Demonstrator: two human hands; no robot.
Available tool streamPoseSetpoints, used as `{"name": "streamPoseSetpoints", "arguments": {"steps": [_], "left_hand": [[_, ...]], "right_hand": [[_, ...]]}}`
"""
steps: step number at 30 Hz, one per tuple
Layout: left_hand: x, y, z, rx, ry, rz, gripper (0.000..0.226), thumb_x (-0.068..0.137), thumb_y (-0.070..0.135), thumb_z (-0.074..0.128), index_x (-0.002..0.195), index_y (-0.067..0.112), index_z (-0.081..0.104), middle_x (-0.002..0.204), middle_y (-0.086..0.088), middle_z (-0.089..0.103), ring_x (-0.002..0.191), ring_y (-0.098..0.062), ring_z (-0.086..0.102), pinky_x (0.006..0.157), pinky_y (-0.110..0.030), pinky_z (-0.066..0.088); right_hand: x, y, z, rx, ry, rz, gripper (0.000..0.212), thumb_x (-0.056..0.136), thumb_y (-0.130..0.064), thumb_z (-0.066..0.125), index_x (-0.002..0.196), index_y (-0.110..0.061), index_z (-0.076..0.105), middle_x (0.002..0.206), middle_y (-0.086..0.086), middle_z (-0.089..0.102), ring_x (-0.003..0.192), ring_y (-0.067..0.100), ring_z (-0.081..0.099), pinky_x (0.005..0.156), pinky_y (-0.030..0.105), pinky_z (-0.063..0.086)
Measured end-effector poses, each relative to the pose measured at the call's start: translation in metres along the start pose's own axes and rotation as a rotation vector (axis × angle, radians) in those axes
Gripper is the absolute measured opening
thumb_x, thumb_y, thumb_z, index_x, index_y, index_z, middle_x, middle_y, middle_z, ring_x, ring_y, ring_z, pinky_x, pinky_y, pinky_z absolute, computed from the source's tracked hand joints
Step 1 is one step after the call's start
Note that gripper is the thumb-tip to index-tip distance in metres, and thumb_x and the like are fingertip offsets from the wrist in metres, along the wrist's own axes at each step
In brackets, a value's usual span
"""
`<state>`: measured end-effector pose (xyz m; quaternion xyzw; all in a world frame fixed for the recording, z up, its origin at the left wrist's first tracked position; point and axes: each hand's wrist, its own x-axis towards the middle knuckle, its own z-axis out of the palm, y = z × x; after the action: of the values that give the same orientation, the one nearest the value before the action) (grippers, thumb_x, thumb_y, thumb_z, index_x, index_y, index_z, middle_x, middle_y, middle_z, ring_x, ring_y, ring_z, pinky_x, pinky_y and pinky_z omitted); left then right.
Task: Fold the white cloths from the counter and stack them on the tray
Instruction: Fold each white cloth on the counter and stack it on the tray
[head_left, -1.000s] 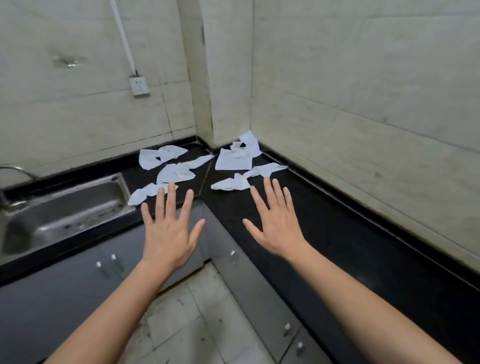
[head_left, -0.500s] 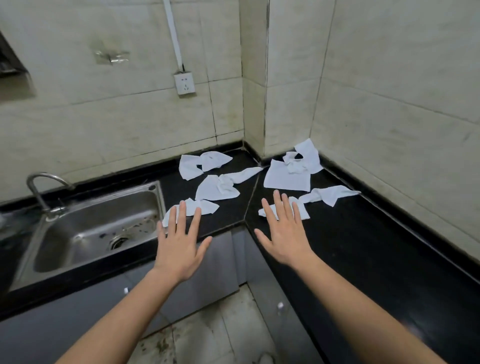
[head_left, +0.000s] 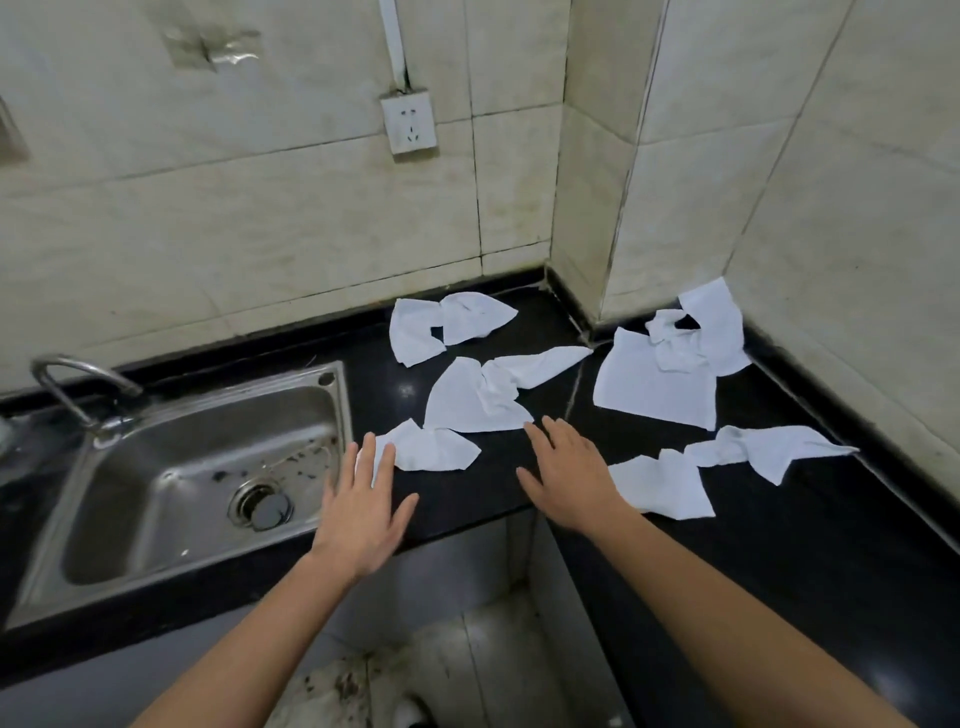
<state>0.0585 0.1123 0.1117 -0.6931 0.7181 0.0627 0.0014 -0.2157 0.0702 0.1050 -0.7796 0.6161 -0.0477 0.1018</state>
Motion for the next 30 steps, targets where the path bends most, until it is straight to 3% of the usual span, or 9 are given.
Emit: {"name": "streamPoseSetpoints", "arguments": {"steps": [7, 13, 19, 23, 26, 30], "left_hand": [[0.086, -0.040, 0.040, -0.047, -0.185, 0.160, 0.061, 0.096, 0.045, 0.050, 0.147, 0.014, 0.039, 0.153, -0.006, 0.040, 0.138, -0.025, 0.040, 0.109, -0.038, 0.040], [0.174, -0.054, 0.076, -0.035, -0.298, 0.399, 0.054, 0.093, 0.048, 0.052, 0.139, 0.019, 0.049, 0.140, -0.001, 0.050, 0.125, -0.022, 0.048, 0.102, -0.036, 0.043], [0.213, -0.066, 0.115, -0.086, -0.394, 0.491, 0.046, 0.088, 0.050, 0.059, 0.122, 0.020, 0.059, 0.121, -0.001, 0.055, 0.108, -0.025, 0.054, 0.088, -0.040, 0.048], [0.218, -0.075, 0.128, -0.214, -0.348, 0.500, 0.022, 0.085, 0.029, 0.058, 0.100, 0.018, 0.069, 0.101, -0.002, 0.064, 0.092, -0.028, 0.061, 0.075, -0.041, 0.052], [0.221, -0.073, 0.117, -0.361, -0.244, 0.416, 0.021, 0.079, 0.033, 0.049, 0.083, 0.017, 0.062, 0.080, 0.002, 0.063, 0.073, -0.022, 0.061, 0.064, -0.035, 0.048], [0.235, -0.060, 0.082, -0.592, -0.124, 0.282, 0.014, 0.080, 0.030, 0.052, 0.082, 0.018, 0.058, 0.073, 0.008, 0.059, 0.061, -0.016, 0.056, 0.057, -0.033, 0.044]], "right_hand": [[0.066, -0.025, 0.055, 0.204, -0.238, 0.089, 0.065, 0.100, -0.036, 0.051, 0.157, -0.019, 0.023, 0.156, 0.008, 0.032, 0.140, 0.027, 0.037, 0.109, 0.041, 0.041], [0.127, -0.042, 0.091, 0.331, -0.358, 0.282, 0.063, 0.098, -0.034, 0.055, 0.154, -0.021, 0.030, 0.150, 0.007, 0.038, 0.136, 0.026, 0.043, 0.108, 0.042, 0.042], [0.166, -0.057, 0.133, 0.350, -0.366, 0.448, 0.059, 0.099, -0.040, 0.052, 0.151, -0.017, 0.034, 0.141, 0.009, 0.040, 0.128, 0.029, 0.045, 0.102, 0.042, 0.045], [0.175, -0.063, 0.141, 0.334, -0.366, 0.510, 0.026, 0.097, -0.037, 0.056, 0.117, -0.020, 0.063, 0.119, 0.004, 0.051, 0.111, 0.024, 0.054, 0.090, 0.038, 0.049], [0.180, -0.058, 0.134, 0.452, -0.355, 0.592, 0.017, 0.097, -0.032, 0.055, 0.103, -0.018, 0.063, 0.106, 0.002, 0.060, 0.099, 0.023, 0.061, 0.084, 0.038, 0.051], [0.187, -0.042, 0.105, 0.594, -0.261, 0.662, 0.009, 0.100, -0.030, 0.051, 0.098, -0.022, 0.054, 0.096, -0.001, 0.065, 0.092, 0.021, 0.063, 0.081, 0.036, 0.052]]}}
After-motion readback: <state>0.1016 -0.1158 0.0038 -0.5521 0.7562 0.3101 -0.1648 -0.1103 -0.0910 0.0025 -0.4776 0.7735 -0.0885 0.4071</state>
